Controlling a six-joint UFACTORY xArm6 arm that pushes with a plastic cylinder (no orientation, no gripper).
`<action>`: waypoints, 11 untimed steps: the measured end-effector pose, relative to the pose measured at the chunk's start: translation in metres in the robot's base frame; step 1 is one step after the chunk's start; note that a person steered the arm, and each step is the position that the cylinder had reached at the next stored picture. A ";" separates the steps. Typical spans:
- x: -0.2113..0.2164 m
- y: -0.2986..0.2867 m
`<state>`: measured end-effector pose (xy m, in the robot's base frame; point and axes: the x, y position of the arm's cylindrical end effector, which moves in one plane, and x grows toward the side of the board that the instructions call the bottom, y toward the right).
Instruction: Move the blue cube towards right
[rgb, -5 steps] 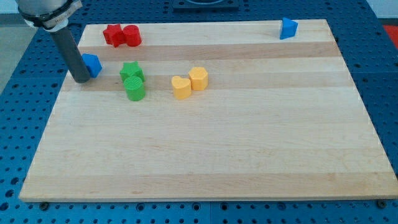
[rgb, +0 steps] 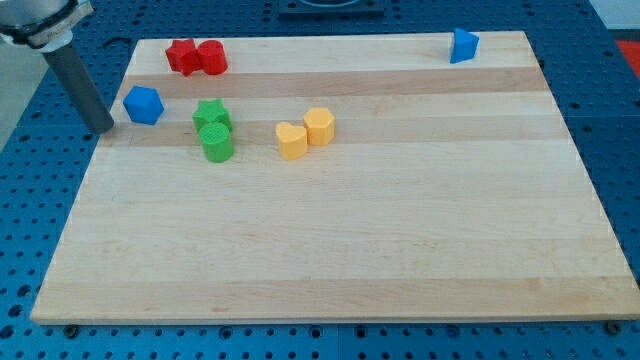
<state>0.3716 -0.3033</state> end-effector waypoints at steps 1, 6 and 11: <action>-0.008 0.000; -0.014 0.004; -0.012 0.027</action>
<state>0.3595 -0.2765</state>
